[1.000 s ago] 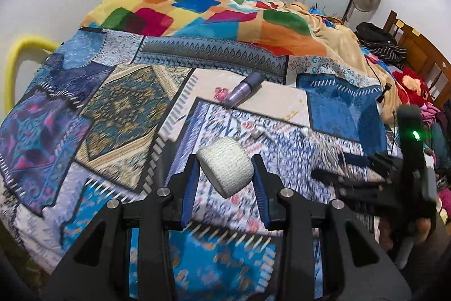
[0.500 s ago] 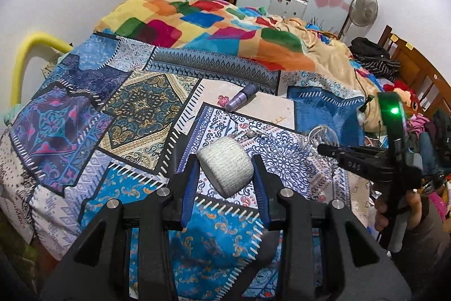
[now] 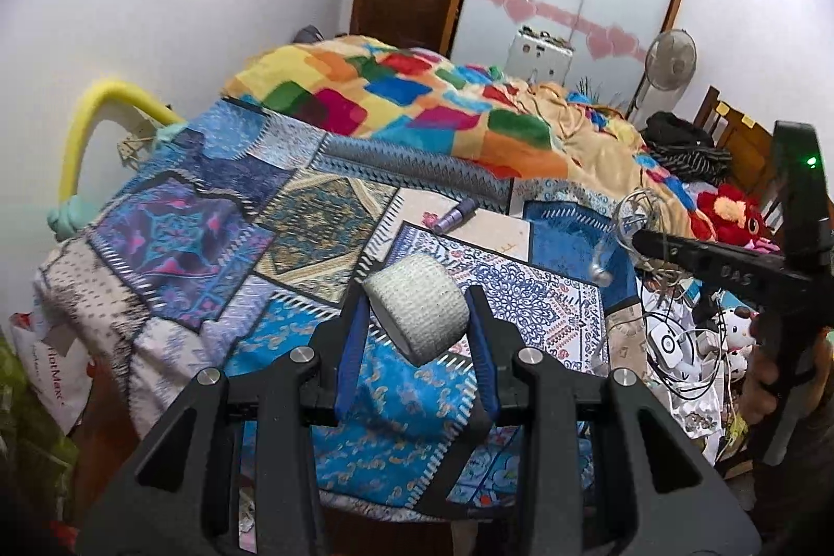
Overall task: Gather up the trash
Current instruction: 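Carry the tape roll in the left tool while the right tool carries the cable to the wastebasket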
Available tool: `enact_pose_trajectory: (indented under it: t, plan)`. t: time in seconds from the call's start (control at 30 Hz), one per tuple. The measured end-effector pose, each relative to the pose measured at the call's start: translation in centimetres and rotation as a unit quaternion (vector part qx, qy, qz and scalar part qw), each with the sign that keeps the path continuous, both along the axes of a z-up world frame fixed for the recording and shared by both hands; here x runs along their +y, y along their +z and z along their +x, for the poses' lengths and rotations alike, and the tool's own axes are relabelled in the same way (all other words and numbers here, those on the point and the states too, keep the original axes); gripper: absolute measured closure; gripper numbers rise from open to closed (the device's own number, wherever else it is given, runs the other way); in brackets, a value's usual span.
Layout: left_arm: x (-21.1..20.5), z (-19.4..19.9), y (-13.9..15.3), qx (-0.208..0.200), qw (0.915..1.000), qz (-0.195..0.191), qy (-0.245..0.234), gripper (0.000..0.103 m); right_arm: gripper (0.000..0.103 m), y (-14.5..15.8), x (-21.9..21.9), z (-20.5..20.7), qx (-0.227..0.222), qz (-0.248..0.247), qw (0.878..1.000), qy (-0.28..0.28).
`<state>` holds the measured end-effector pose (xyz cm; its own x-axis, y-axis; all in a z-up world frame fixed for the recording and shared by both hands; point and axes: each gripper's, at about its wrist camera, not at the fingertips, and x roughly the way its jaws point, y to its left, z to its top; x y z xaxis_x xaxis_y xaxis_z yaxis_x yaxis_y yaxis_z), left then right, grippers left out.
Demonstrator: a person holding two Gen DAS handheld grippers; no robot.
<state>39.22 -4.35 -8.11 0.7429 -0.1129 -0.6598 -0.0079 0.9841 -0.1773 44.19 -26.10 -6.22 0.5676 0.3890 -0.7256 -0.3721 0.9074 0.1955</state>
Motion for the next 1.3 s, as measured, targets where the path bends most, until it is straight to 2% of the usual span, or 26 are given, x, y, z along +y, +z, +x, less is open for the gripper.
enact_pose_trajectory:
  t: [0.3,0.63,0.73,0.97,1.3]
  plan:
    - [3.5,-7.9,3.1,-0.025,0.999,0.012,0.034,0.066,0.095,3.4,3.0,-6.1,-0.021,0.012,0.999,0.034]
    - [7.7,-16.1,3.1,-0.024,0.9971,0.02,0.069,0.066,0.095,4.0,7.5,-13.1,-0.021,0.018,0.996,0.086]
    - [8.9,-18.4,2.4,-0.02,0.9961,0.027,0.081,0.066,0.095,3.5,9.4,-15.2,-0.016,0.014,0.994,0.105]
    - [12.4,-22.6,-0.3,0.001,0.9944,0.008,0.105,0.066,0.095,1.4,14.5,-19.2,-0.001,-0.007,0.988,0.156]
    - [17.6,-25.8,-4.9,0.046,0.9887,-0.009,0.143,0.066,0.095,-3.7,21.9,-21.1,0.052,-0.036,0.976,0.209]
